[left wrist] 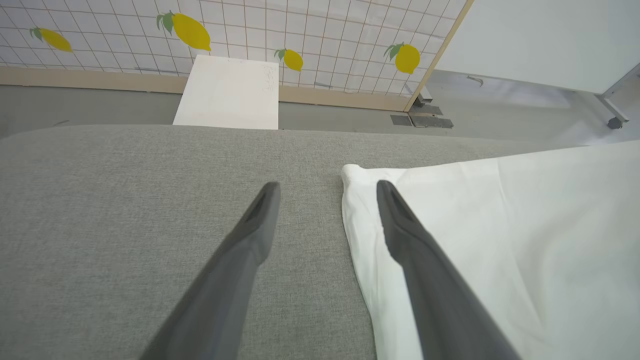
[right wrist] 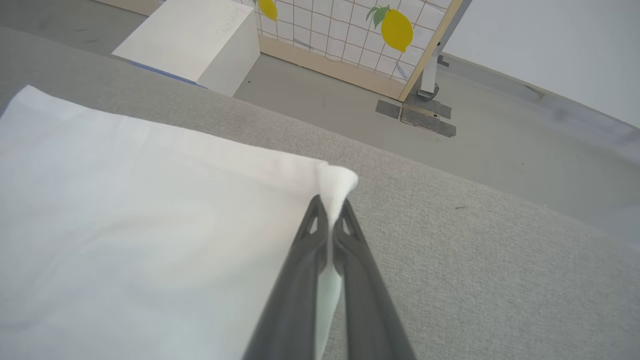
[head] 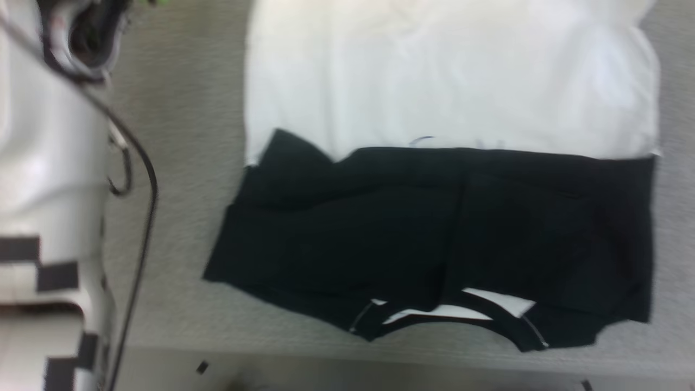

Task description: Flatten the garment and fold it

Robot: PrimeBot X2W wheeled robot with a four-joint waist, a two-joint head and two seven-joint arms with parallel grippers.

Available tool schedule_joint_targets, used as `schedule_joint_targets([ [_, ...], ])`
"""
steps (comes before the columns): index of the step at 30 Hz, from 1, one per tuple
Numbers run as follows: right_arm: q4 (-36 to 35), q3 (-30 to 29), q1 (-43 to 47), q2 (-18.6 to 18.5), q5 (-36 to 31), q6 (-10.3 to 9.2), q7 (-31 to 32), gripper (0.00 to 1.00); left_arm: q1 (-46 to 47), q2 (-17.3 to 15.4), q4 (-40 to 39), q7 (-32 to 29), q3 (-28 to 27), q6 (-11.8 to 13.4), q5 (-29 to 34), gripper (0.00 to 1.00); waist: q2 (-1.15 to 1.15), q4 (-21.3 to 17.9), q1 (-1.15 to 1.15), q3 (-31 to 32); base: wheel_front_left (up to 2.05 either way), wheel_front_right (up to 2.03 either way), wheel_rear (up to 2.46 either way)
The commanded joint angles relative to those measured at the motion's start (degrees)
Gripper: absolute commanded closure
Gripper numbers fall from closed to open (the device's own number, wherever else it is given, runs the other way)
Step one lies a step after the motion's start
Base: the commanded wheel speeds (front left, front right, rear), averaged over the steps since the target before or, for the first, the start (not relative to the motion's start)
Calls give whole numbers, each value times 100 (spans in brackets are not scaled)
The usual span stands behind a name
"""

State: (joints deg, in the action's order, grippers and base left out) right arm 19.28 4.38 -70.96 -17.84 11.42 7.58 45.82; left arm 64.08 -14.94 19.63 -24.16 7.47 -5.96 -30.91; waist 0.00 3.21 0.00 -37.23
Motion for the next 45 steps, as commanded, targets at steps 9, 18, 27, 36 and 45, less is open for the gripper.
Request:
schedule_joint_targets([
  [9,-411,706,103,-78,625,-9,-170,100,1537,-311,859,-1744,462,505,415,0,0,-1096,0,-608,0,0,0],
  [18,-566,941,75,-181,929,-9,-307,100,2066,-371,1248,-2294,1001,586,891,0,0,-1273,0,-1125,0,0,0],
  [27,-508,1106,52,-301,1051,-9,-401,100,1823,-425,1333,-3108,945,847,694,100,0,-1179,0,-1149,0,0,0],
  [36,-177,1079,28,-449,865,-9,-552,100,1622,-66,807,-2041,333,605,-79,100,0,-842,0,-672,0,0,0],
  [45,245,818,285,-617,688,-9,-909,100,1015,43,734,-1009,-18,13,-728,100,0,-289,0,478,0,0,0],
])
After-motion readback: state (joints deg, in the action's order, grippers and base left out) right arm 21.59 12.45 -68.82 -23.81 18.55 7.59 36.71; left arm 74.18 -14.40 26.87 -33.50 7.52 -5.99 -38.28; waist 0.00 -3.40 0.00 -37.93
